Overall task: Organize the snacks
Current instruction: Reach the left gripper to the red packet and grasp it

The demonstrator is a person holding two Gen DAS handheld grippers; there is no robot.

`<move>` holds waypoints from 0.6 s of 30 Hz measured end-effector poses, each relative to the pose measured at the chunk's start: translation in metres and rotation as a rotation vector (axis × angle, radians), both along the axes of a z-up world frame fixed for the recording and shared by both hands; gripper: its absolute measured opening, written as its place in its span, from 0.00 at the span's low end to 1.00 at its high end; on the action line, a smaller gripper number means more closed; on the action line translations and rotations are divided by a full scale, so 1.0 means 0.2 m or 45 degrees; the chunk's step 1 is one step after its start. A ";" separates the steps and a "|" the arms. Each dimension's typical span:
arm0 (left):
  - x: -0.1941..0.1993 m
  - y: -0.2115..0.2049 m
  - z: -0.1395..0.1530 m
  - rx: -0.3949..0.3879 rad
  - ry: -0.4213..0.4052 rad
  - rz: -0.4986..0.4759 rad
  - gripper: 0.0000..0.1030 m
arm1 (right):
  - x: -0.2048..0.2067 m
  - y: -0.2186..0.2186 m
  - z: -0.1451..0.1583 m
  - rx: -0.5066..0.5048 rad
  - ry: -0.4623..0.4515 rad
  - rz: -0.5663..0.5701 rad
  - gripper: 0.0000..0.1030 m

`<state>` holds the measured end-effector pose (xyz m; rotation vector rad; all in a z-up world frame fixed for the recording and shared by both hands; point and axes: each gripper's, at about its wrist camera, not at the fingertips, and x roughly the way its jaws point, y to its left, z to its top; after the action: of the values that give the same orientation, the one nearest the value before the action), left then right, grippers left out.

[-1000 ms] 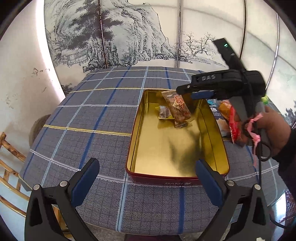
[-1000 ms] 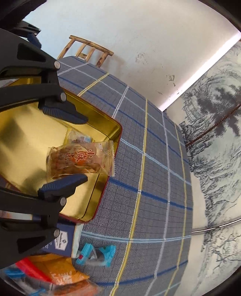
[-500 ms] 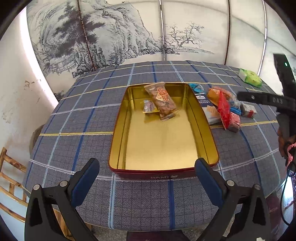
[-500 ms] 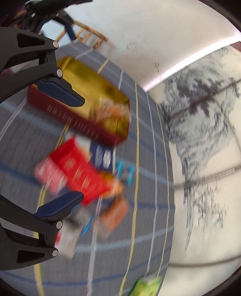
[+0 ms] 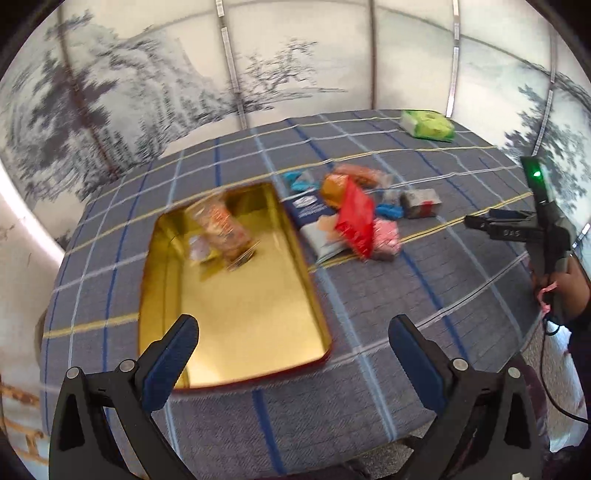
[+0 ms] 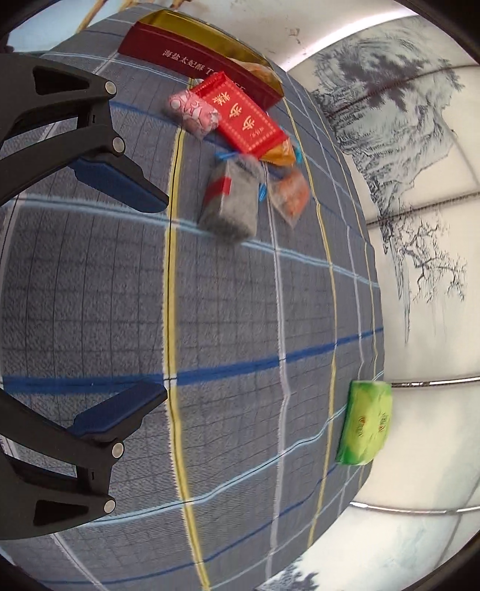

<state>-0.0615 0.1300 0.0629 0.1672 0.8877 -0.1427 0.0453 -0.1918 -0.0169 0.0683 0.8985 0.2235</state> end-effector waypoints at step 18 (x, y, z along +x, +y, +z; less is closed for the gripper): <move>0.94 -0.37 -0.26 -0.080 0.383 -0.382 0.72 | 0.01 0.04 -0.01 0.063 -0.050 0.086 0.91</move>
<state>0.1267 0.0563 0.0118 0.2240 1.1525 -0.4846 0.0472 -0.1833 -0.0194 0.0790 0.8573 0.3088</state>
